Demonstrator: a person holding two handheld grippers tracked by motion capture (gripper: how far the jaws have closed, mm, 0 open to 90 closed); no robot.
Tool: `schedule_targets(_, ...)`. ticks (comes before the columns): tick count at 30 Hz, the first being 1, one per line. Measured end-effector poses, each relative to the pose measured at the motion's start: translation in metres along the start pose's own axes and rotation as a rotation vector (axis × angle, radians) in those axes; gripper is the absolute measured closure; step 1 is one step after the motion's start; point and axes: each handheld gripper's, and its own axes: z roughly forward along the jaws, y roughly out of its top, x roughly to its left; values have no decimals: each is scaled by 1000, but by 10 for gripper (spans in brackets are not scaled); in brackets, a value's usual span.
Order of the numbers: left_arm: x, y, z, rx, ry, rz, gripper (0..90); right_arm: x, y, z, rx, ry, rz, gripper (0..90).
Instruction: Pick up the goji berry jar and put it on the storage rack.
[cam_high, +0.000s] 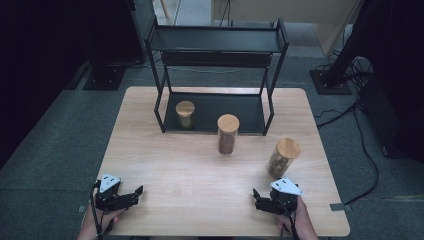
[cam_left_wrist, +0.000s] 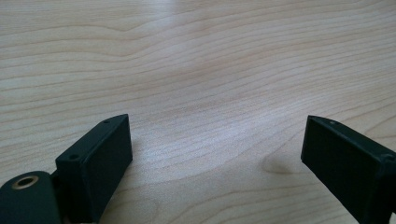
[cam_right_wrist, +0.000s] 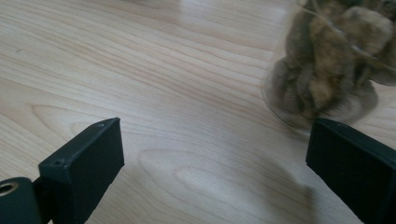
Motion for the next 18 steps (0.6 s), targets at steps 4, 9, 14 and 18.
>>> schedule_targets(4, 0, 0, 0, -2, -1, -1, 91, 5, 3, 3, 5, 9, -5, 37)
schedule_targets(9, 0, 0, 0, -3, -4, -1, 91, 10, 6, 7, 4, 19, -7, 37)
schedule_targets(14, 0, 0, 0, -3, -6, -5, 91, 15, 9, 11, 6, 31, -19, 37)
schedule_targets(18, 1, 0, 0, -4, -8, -6, 91, 17, 12, 16, 12, 34, -22, 37)
